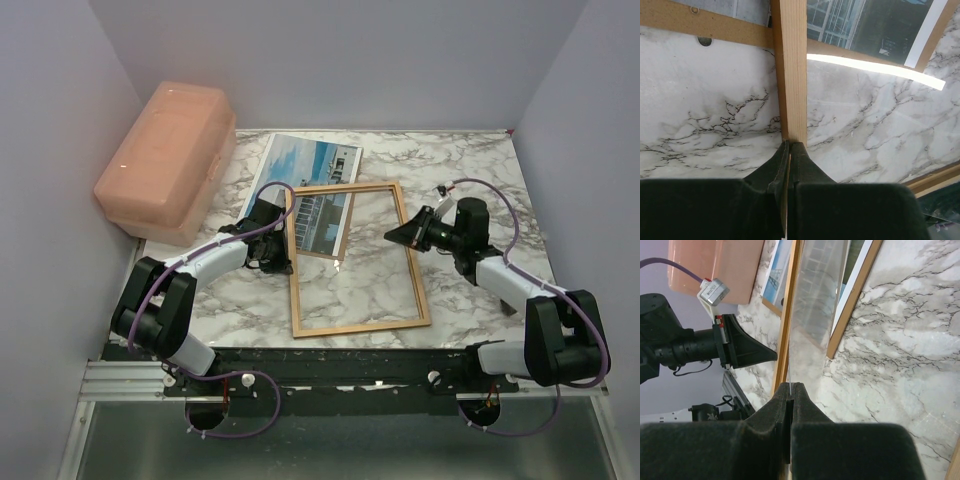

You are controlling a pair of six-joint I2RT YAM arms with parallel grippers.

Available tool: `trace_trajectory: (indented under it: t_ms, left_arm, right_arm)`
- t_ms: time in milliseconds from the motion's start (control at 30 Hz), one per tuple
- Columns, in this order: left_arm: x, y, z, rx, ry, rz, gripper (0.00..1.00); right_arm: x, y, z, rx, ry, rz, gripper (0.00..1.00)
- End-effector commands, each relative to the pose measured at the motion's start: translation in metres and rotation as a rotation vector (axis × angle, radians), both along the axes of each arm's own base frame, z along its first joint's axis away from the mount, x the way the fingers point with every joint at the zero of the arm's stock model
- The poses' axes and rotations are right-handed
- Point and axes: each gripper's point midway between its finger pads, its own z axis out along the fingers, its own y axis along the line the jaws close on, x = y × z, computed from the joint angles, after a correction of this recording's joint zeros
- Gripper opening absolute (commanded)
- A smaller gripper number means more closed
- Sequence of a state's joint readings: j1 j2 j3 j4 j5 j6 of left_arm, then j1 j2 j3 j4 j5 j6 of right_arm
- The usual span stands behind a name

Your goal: Put the photo into the frame

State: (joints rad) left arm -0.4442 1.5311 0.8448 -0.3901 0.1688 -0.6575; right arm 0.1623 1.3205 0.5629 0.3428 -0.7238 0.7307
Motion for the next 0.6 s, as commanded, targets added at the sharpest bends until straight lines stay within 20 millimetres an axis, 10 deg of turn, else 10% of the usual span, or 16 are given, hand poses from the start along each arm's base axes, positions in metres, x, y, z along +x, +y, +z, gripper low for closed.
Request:
trace_trajectory:
  t_ms: [0,567]
  left_arm:
    - [-0.034,0.022,-0.043,0.129,0.144,-0.022,0.02]
    - [-0.034,0.022,-0.044,0.132,0.151,-0.023,0.01]
  right_arm:
    - [-0.023,0.012,-0.009,-0.007,0.107,0.123,0.01]
    - [-0.040,0.016,0.008,0.005,0.188,0.191,0.01]
